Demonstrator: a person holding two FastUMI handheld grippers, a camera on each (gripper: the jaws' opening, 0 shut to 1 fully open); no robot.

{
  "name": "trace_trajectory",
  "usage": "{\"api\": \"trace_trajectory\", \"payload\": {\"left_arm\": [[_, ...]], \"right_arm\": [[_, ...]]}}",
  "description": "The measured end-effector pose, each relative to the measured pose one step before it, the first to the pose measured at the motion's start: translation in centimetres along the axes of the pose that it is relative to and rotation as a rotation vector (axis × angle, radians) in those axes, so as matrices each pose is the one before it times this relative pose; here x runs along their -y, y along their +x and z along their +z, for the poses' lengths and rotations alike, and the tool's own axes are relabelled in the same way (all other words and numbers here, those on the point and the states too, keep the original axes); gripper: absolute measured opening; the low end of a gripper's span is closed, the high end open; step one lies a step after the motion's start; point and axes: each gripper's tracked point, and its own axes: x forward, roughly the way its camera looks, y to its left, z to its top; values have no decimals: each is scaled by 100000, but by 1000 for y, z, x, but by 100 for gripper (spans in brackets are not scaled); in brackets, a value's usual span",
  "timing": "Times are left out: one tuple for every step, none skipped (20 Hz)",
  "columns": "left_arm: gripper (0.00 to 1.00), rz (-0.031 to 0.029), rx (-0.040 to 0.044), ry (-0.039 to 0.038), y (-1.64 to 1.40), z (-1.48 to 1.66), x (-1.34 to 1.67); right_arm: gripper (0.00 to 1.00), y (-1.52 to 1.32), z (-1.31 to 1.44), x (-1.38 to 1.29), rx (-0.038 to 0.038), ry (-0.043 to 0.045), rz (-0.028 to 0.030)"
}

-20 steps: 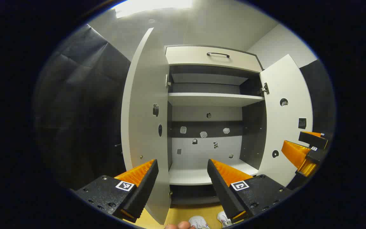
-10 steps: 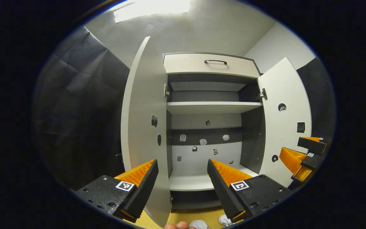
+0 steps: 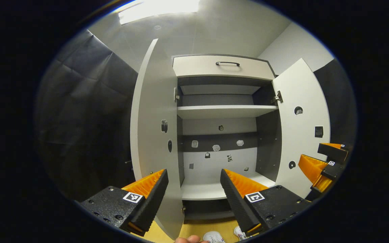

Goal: Grab one shoe with the right hand and put it into the shoe cabinet, grab the other shoe with the left hand and put it into the shoe cabinet; then close the right door with the right hand and the left door with the left hand.

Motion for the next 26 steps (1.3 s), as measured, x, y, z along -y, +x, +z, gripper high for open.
{"api": "trace_trajectory", "payload": {"left_arm": [[94, 132, 272, 60, -78, 89, 26], [94, 145, 277, -117, 9, 90, 23], [94, 284, 41, -23, -25, 22, -87], [93, 258, -39, 44, -47, 22, 15], [93, 200, -12, 112, 3, -18, -8], [94, 275, -248, 64, 80, -25, -19], [93, 108, -187, -122, -67, -122, -17], [93, -71, -247, -187, -5, -57, 22], [93, 105, -188, -135, -23, -62, -21], [93, 455, -163, 90, -17, -73, -113], [94, 724, -63, 178, -44, -43, -252], [95, 680, -117, 145, -18, -44, -265], [94, 579, -170, 58, -28, -65, -203], [94, 526, -293, -37, -42, -78, -210], [94, 654, -411, -80, -67, -138, -251], [94, 828, -203, -54, -2, -58, -327], [96, 1001, 41, -117, -45, -54, -394], [94, 987, -180, -53, -44, -76, -393], [94, 1056, -399, 73, -73, -210, -444], [94, 1068, -350, 163, 13, -93, -449], [93, 1088, -397, 220, -50, -171, -484], [95, 1129, -417, 256, 11, -125, -453], [95, 1218, -617, 215, -7, -219, -406], [95, 1123, -667, 214, -97, -225, -434], [95, 1038, -551, 149, 4, -179, -334], [95, 1008, -514, 67, -4, -148, -407]], "right_arm": [[94, -42, -55, 11, -136, 490, 106], [94, 21, -228, 19, -207, 193, 37], [94, 88, -37, 119, -226, -202, -82], [99, 55, -206, 187, -298, -493, -442], [99, 200, -298, 60, -338, -425, -263], [99, 201, -494, -94, -756, -106, 228], [99, 162, -839, -139, -1640, 151, 442], [99, 218, -1405, -167, -2635, -308, 287], [99, 491, -1645, -115, -3350, -981, 170], [99, 357, -1948, -129, -3913, -1496, 222], [99, 332, -2021, -195, -4255, -1761, 685], [99, 480, -2342, -456, -4278, -1596, 1105], [99, 627, -2400, -582, -4892, -1210, 1784], [99, 746, -2774, -535, -6044, -1039, 1711], [99, 710, -2818, -500, -6669, -146, 1614], [99, 895, -2816, -565, -6509, 671, 1928], [94, 975, -2679, -394, -6196, 655, 909], [87, 1170, -2679, -279, -6061, 77, 1067], [83, 905, -2307, -318, -5962, -133, 945], [80, 1039, -2061, -417, -5663, 70, 1616], [80, 1348, -1845, -450, -5176, 434, 1479], [78, 1278, -1807, -418, -5225, 852, 1915], [78, 983, -1540, -423, -4793, 1044, 1328], [80, 1020, -1479, -397, -4540, 1049, 1483], [80, 971, -1204, -294, -4144, 1065, 1296], [78, 803, -1100, -261, -4530, 878, 1373]]}}
